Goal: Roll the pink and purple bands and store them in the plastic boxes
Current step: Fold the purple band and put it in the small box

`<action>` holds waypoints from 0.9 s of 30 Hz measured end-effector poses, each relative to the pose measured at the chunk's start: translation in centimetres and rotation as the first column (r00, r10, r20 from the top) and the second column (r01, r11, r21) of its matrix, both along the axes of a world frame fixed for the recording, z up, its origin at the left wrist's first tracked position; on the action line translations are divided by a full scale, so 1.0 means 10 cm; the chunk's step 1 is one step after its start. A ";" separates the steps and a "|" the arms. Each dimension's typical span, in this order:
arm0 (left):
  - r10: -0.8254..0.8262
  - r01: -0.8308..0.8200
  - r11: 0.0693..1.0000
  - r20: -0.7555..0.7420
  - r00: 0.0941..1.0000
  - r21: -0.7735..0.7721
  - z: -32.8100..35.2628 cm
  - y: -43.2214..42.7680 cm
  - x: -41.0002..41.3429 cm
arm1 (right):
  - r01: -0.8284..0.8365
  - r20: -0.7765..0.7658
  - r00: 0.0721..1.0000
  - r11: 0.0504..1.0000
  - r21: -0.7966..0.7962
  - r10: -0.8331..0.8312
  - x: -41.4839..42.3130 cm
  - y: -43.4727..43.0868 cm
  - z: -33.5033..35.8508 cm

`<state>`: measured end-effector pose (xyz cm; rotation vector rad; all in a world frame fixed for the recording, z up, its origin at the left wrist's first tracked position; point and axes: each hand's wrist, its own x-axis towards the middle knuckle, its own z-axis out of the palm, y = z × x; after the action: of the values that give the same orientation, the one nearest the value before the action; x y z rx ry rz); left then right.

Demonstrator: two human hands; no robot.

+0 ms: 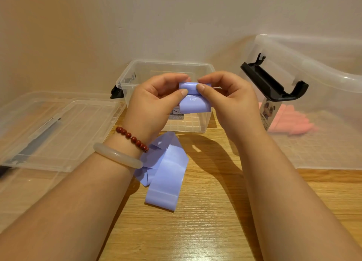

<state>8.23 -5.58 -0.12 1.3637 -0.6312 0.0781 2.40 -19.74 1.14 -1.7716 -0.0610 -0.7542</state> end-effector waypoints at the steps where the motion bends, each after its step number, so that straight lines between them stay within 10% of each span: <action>1: -0.016 0.016 1.000 -0.009 1.000 0.003 0.00 0.01 0.00 | 0.009 0.000 1.000 1.000 -0.006 -0.008 0.00 0.00 0.00; 27: -0.117 0.123 0.990 -0.090 0.989 0.066 0.05 0.03 -0.04 | 0.012 0.081 0.997 0.996 -0.088 -0.005 0.00 -0.04 -0.02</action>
<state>7.82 -5.28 0.36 1.3876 -0.6477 -0.1004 2.45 -20.13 0.94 -1.8252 -0.1433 -0.8402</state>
